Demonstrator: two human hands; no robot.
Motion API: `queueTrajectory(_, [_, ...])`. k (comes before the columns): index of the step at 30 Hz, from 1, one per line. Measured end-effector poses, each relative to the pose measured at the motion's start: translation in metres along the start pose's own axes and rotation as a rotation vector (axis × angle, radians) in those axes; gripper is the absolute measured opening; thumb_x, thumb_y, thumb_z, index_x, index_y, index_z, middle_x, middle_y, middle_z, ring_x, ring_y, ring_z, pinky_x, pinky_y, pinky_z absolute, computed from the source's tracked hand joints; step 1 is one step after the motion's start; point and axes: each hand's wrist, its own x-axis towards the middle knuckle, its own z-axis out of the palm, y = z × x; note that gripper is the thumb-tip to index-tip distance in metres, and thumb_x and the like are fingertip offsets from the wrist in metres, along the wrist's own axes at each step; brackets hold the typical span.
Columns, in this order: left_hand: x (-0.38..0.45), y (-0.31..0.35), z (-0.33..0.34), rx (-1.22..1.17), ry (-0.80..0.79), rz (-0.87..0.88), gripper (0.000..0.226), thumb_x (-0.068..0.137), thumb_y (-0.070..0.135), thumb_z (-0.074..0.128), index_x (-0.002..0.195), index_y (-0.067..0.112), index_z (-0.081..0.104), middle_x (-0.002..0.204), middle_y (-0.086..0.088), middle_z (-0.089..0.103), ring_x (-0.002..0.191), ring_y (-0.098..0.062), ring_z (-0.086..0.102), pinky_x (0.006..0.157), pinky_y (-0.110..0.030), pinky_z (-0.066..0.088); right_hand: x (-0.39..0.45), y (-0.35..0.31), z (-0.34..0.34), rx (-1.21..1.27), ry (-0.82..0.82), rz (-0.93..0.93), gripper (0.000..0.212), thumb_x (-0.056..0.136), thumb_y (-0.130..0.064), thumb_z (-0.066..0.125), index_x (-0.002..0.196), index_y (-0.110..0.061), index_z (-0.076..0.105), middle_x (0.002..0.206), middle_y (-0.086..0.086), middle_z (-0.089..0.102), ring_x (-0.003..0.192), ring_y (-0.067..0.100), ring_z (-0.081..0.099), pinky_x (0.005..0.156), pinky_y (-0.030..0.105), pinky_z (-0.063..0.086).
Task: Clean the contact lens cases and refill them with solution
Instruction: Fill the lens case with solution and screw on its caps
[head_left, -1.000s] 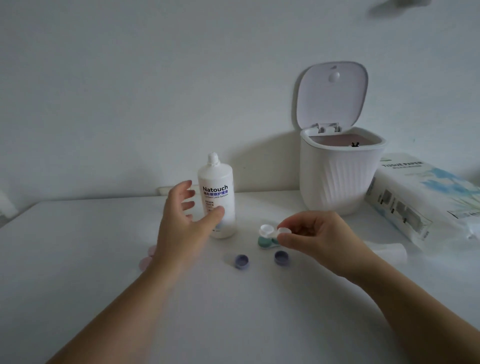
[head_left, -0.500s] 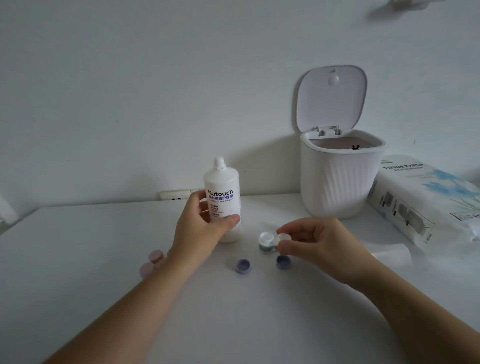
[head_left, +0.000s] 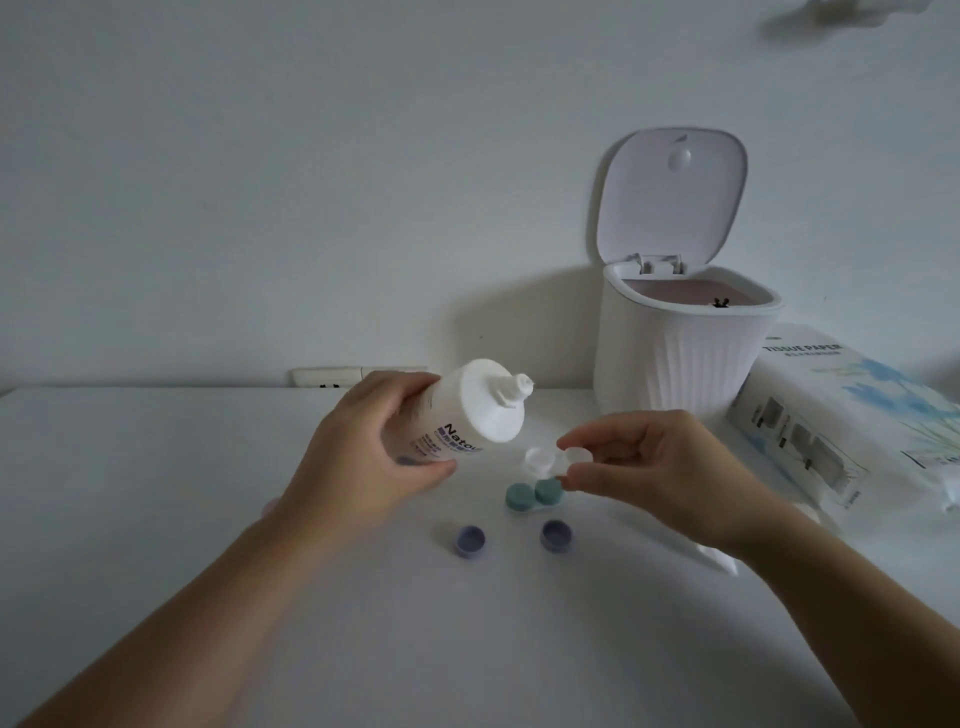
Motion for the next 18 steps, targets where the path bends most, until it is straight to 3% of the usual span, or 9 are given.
queueTrajectory(2, [0.002,-0.003,-0.001,0.060,-0.017,0.060,0.067,0.060,0.018,0.094,0.118,0.029,0.063,0.114,0.019,0.060,0.109,-0.002,0.057,0.091,-0.008,0.039,-0.005,0.006,0.002,0.061,0.022,0.021,0.024,0.078,-0.020,0.083,0.101,-0.024,0.078,0.090,0.008,0.080,0.089,0.024,0.076,0.087,0.032,0.059])
queueTrajectory(5, [0.003,-0.006,-0.002,0.108,-0.026,0.090,0.070,0.060,0.017,0.093,0.121,0.032,0.061,0.118,0.019,0.058,0.113,-0.006,0.056,0.094,-0.010,0.039,-0.010,0.012,0.005,0.109,0.023,0.002,0.024,0.074,-0.023,0.084,0.097,-0.018,0.080,0.087,0.003,0.080,0.088,0.026,0.076,0.092,0.037,0.058])
queueTrajectory(8, [0.002,-0.006,-0.003,0.161,-0.027,0.148,0.071,0.061,0.016,0.094,0.122,0.031,0.060,0.121,0.022,0.058,0.114,-0.009,0.055,0.096,-0.013,0.039,-0.012,0.010,0.007,0.121,0.037,-0.033,0.028,0.071,-0.029,0.083,0.096,-0.018,0.080,0.086,0.001,0.080,0.085,0.023,0.077,0.092,0.035,0.058])
queueTrajectory(12, [0.002,-0.005,-0.005,0.199,-0.012,0.194,0.070,0.061,0.012,0.094,0.123,0.024,0.063,0.117,0.024,0.057,0.111,-0.005,0.051,0.095,-0.006,0.035,-0.013,0.013,0.009,0.195,0.046,-0.046,0.023,0.074,-0.019,0.084,0.096,-0.016,0.079,0.086,0.002,0.081,0.086,0.019,0.078,0.089,0.030,0.059])
queueTrajectory(15, [0.003,-0.004,-0.007,0.240,-0.003,0.223,0.069,0.060,0.009,0.094,0.122,0.018,0.065,0.114,0.019,0.058,0.109,-0.008,0.051,0.094,-0.004,0.032,-0.012,0.014,0.009,0.193,0.057,-0.055,0.038,0.065,-0.038,0.082,0.100,-0.024,0.078,0.088,-0.004,0.081,0.087,0.012,0.077,0.085,0.018,0.058])
queueTrajectory(18, [0.004,-0.002,-0.007,0.263,0.008,0.242,0.067,0.061,0.006,0.092,0.121,0.016,0.065,0.114,0.016,0.060,0.111,-0.015,0.053,0.094,-0.005,0.032,-0.011,0.015,0.011,0.170,0.071,-0.077,0.025,0.071,-0.032,0.084,0.095,-0.026,0.079,0.085,-0.007,0.080,0.083,0.009,0.077,0.077,0.013,0.056])
